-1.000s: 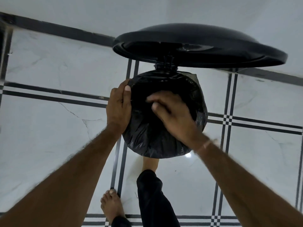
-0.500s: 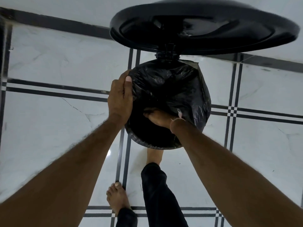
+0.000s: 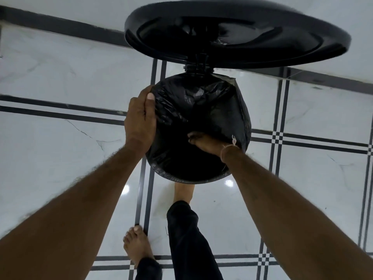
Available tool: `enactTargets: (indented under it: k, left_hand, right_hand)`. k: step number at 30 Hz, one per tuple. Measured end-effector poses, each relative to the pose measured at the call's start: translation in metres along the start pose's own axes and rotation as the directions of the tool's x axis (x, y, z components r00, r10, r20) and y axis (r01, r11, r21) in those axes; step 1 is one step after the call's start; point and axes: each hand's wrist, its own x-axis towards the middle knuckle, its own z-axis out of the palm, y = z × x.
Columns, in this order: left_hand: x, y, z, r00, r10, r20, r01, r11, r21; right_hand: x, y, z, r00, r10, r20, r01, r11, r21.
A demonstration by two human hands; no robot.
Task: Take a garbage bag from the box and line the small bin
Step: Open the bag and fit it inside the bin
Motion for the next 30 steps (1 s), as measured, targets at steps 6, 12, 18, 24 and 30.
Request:
enactTargets:
  k: [6, 12, 18, 24, 30]
  left_hand:
    - [-0.001, 0.004, -0.001, 1.0, -0.026, 0.005, 0.026, 1.0, 0.013]
    - [-0.002, 0.006, 0.0, 0.999, -0.032, 0.014, 0.031, 0.999, 0.029]
    - [-0.001, 0.002, -0.001, 1.0, 0.002, 0.014, -0.002, 1.0, 0.02]
    - [-0.001, 0.006, -0.002, 1.0, 0.011, 0.016, -0.011, 1.0, 0.02]
    - [-0.005, 0.013, -0.004, 1.0, 0.009, 0.028, -0.009, 1.0, 0.021]
  right_hand:
    - [-0.039, -0.001, -0.013, 0.953, -0.256, -0.165, 0.251, 0.967, -0.05]
    - [-0.054, -0.036, 0.006, 0.594, -0.759, -0.268, 0.402, 0.568, -0.718]
    - [0.04, -0.058, -0.029, 0.84, -0.455, -0.294, 0.182, 0.748, -0.638]
    - [-0.003, -0.042, -0.039, 0.768, -0.489, -0.415, 0.277, 0.836, -0.473]
    - [-0.071, 0.009, -0.025, 0.645, -0.463, -0.608, 0.197, 0.869, -0.453]
